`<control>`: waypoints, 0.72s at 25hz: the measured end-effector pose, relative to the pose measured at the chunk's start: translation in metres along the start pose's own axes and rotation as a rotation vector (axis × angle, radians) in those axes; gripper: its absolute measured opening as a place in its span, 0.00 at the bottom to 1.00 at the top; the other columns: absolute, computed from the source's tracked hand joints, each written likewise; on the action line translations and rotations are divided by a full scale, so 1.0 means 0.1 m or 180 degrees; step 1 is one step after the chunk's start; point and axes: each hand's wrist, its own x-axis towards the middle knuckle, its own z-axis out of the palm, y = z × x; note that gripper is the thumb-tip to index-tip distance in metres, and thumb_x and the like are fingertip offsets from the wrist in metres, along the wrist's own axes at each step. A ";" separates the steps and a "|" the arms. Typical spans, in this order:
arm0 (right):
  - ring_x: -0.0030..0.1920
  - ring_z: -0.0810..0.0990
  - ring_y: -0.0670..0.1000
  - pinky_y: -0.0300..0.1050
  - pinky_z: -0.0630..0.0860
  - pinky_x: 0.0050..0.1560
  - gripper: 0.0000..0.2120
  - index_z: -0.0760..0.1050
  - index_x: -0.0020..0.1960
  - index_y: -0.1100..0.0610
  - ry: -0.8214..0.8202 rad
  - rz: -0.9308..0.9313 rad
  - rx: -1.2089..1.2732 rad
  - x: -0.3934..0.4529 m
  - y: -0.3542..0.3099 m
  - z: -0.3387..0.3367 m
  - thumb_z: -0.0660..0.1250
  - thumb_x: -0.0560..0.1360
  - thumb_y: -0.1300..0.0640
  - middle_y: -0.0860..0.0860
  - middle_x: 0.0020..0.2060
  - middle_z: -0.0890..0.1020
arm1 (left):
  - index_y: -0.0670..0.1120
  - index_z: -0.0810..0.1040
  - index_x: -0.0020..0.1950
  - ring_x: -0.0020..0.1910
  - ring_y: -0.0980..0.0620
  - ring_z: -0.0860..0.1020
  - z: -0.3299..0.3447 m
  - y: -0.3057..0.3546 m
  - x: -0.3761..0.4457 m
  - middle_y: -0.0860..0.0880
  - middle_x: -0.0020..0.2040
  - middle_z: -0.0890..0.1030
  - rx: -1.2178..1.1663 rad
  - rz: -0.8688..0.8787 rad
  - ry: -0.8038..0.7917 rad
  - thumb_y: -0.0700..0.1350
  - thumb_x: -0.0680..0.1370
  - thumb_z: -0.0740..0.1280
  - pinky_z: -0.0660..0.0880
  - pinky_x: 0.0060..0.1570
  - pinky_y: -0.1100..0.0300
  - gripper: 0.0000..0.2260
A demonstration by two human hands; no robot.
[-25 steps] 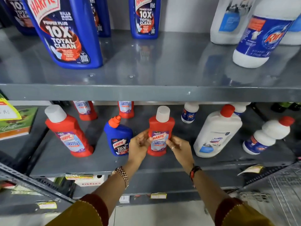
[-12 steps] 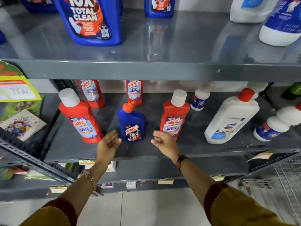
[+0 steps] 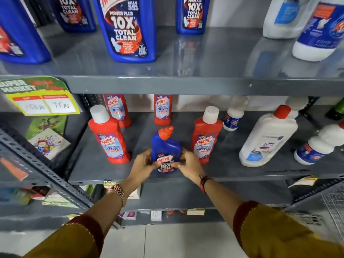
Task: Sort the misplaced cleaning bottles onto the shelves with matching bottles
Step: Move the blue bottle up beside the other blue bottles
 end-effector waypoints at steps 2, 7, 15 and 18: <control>0.45 0.81 0.43 0.42 0.79 0.51 0.20 0.74 0.57 0.59 0.0091 -0.0176 0.0059 -0.28 -0.16 -0.18 0.73 0.67 0.67 0.53 0.48 0.84 | 0.36 0.76 0.57 0.42 0.62 0.81 0.01 0.27 -0.19 0.55 0.44 0.84 -0.0062 0.0239 -0.0104 0.31 0.70 0.70 0.78 0.44 0.68 0.16; 0.45 0.82 0.45 0.39 0.79 0.46 0.16 0.77 0.51 0.52 0.0361 -0.0901 0.0115 -0.80 -0.90 -0.88 0.73 0.67 0.66 0.44 0.42 0.83 | 0.49 0.80 0.52 0.44 0.58 0.82 -0.02 1.40 -0.51 0.54 0.44 0.86 -0.0238 0.1049 -0.0369 0.39 0.67 0.73 0.79 0.45 0.62 0.15; 0.49 0.81 0.37 0.30 0.77 0.44 0.16 0.76 0.52 0.36 0.0806 -0.2189 0.0332 -1.04 -2.14 -1.85 0.71 0.68 0.52 0.32 0.46 0.83 | 0.46 0.77 0.54 0.40 0.63 0.81 0.03 3.03 -0.53 0.60 0.34 0.84 -0.0623 0.2250 -0.0210 0.39 0.70 0.70 0.78 0.40 0.69 0.14; 0.49 0.79 0.33 0.26 0.75 0.43 0.17 0.74 0.52 0.35 0.0967 -0.2244 0.0335 -0.79 -2.37 -2.02 0.72 0.70 0.54 0.28 0.43 0.81 | 0.39 0.74 0.59 0.34 0.66 0.79 0.05 3.34 -0.25 0.60 0.27 0.81 -0.0659 0.2236 -0.0027 0.32 0.73 0.65 0.77 0.39 0.71 0.14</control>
